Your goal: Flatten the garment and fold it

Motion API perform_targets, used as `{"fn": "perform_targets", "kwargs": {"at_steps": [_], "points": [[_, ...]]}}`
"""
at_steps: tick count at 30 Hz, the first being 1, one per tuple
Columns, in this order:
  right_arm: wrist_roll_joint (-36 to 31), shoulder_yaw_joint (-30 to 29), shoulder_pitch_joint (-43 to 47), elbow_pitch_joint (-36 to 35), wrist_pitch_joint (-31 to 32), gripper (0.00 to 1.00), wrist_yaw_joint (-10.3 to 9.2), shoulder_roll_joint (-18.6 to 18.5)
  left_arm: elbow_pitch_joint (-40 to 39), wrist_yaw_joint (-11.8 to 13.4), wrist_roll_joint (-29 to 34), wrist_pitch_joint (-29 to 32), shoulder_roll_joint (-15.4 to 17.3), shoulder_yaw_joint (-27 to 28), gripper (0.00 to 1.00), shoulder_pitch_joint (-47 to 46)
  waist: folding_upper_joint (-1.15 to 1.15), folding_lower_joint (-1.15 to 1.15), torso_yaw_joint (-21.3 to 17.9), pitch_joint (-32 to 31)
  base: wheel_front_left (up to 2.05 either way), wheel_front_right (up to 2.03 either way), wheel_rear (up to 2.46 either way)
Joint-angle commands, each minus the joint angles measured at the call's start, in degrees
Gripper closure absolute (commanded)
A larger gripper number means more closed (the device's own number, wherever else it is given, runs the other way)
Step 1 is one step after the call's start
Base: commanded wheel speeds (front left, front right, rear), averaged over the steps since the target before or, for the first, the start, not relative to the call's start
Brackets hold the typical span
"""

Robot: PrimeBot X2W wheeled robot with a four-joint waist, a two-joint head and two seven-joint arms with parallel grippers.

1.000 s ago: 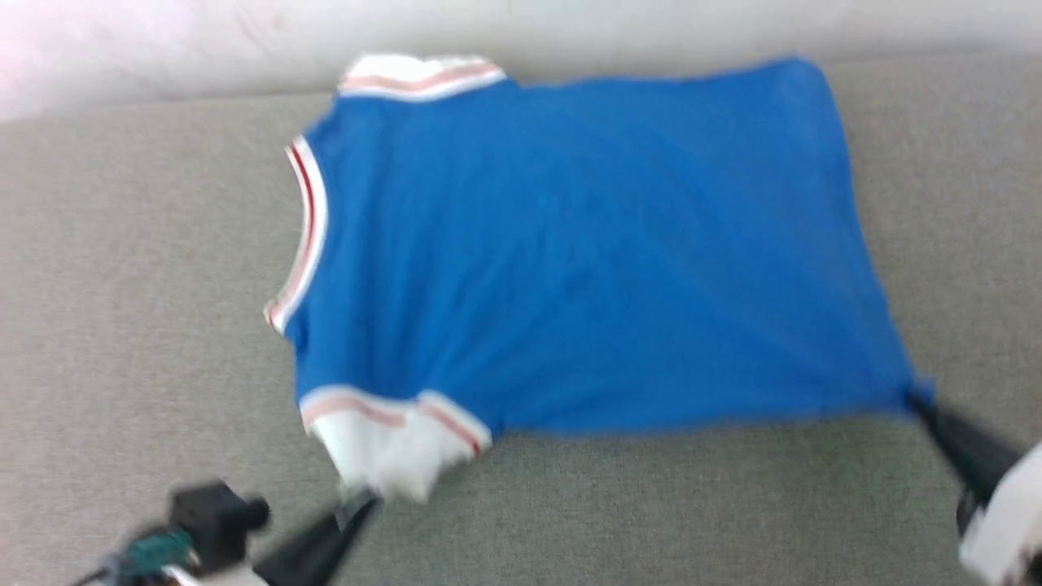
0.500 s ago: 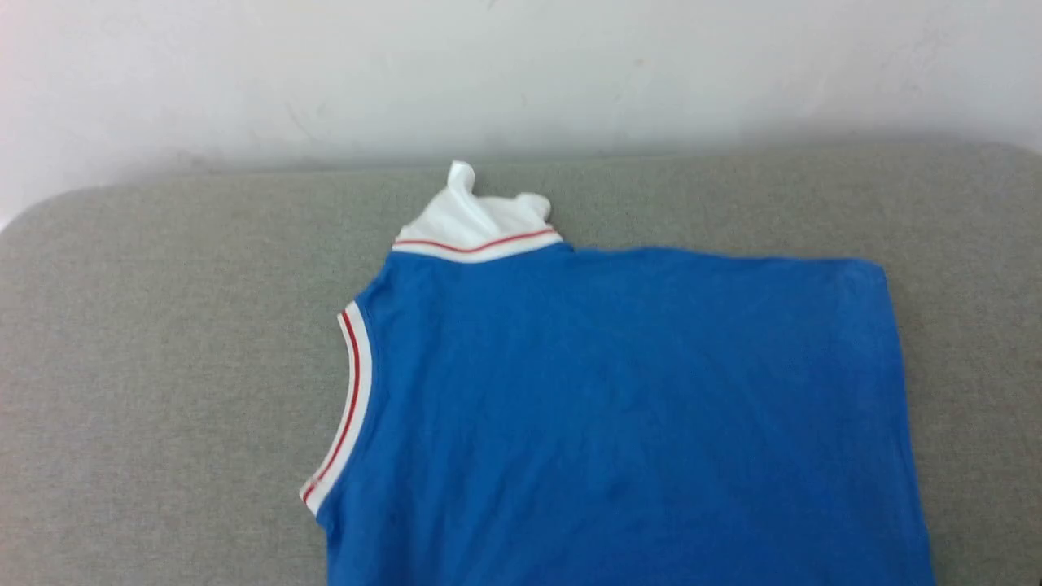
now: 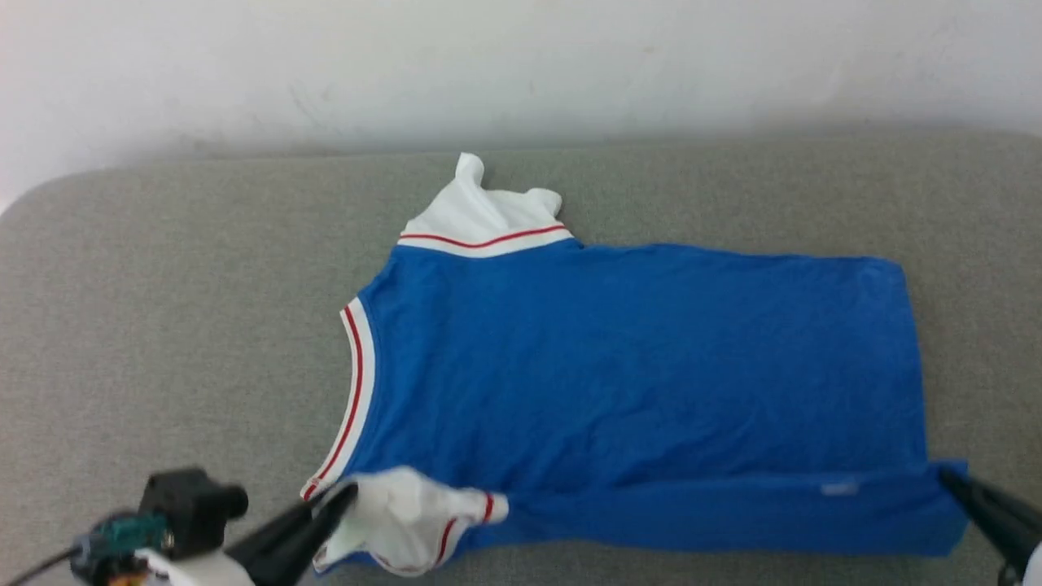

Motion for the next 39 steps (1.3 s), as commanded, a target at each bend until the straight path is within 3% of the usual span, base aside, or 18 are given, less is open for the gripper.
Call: {"fn": "perform_targets", "kwargs": {"at_steps": [1, 11, 16, 20, 21, 22, 23, 26, 27, 28, 34, 36, 39], "points": [[-0.6, 0.2, -1.7, -0.1, -0.7, 1.0, -0.04, -0.3, 0.5, -0.5, 0.8, -0.2, -0.3, 0.3, 1.0, -1.8, 0.0, 0.0, -0.7, 2.7, 0.0, 0.0, 0.0], [-4.1, 6.4, -15.9, 7.1, -3.8, 1.0, -0.04, -2.6, 12.1, -5.8, 5.1, -3.9, -6.7, -0.7, 1.0, -18.3, 0.0, 0.0, -2.5, 11.6, 0.0, 0.0, 0.0], [-4.7, 9.5, -19.6, 12.9, -5.1, 1.0, -0.04, -2.1, 21.5, -7.9, 6.2, -4.2, -9.4, -3.3, 1.0, -21.6, 0.0, 0.0, -3.1, 13.1, 0.0, 0.0, 0.0], [-4.4, 10.7, -21.0, 17.0, -6.2, 1.0, -0.04, -1.5, 27.3, -8.2, 6.5, -4.3, -11.3, -4.4, 1.0, -23.2, 0.0, 0.0, -3.1, 13.3, 0.0, 0.0, 0.0], [-4.2, 10.7, -21.2, 17.7, -6.3, 0.95, -0.04, -1.4, 28.4, -8.1, 6.5, -4.3, -11.8, -4.5, 1.0, -23.5, 0.0, 0.0, -3.0, 13.3, 0.0, 0.0, 0.0], [-3.9, 10.9, -21.5, 18.0, -6.8, 0.51, -0.04, -1.3, 29.4, -8.0, 6.4, -4.3, -12.2, -4.7, 1.0, -23.8, 0.0, 0.0, -3.0, 13.2, 0.0, 0.0, 0.0], [-3.6, 10.8, -21.6, 18.4, -7.3, 0.0, -0.04, -1.1, 30.3, -8.1, 6.3, -4.2, -12.7, -5.0, 0.75, -24.0, 0.0, 0.0, -2.9, 13.0, 0.0, 0.0, 0.0], [-3.1, 10.2, -21.7, 19.0, -9.0, 0.0, -0.04, -1.0, 32.0, -8.1, 5.6, -4.3, -14.1, -5.3, 0.62, -24.3, 0.0, 0.0, -2.5, 11.8, 0.0, 0.0, 0.0], [-3.0, 10.1, -21.5, 19.0, -9.3, 0.0, -0.04, -1.0, 32.5, -8.0, 5.5, -4.5, -14.5, -5.3, 0.41, -24.3, 0.0, 0.0, -2.4, 11.2, 0.0, 0.0, 0.0], [-2.8, 10.1, -21.3, 18.9, -9.6, 0.0, -0.04, -1.1, 32.8, -7.7, 5.3, -4.9, -14.8, -5.2, 0.0, -24.2, 0.0, 0.0, -2.3, 10.6, 0.0, 0.0, 0.0], [-3.4, 7.6, -18.3, 14.3, -13.5, 0.0, -0.04, -0.9, 31.1, -4.8, 3.9, -10.6, -16.1, -2.1, 0.0, -20.7, 0.0, 0.0, -2.1, 5.4, 0.0, 0.0, 0.0], [-5.0, 4.7, -16.3, 12.1, -16.0, 0.0, -0.04, 0.8, 28.8, -2.3, 4.9, -14.3, -16.0, -0.3, 0.0, -18.3, 0.0, 0.0, -1.9, 3.7, 0.0, 0.0, 0.0], [-10.7, 0.4, -12.2, 8.3, -20.8, 0.0, -0.04, 4.4, 25.4, 3.6, 8.7, -21.1, -16.0, 2.3, 0.0, -13.9, 0.0, 0.0, -1.5, 1.7, 0.0, 0.0, 0.0]]}}
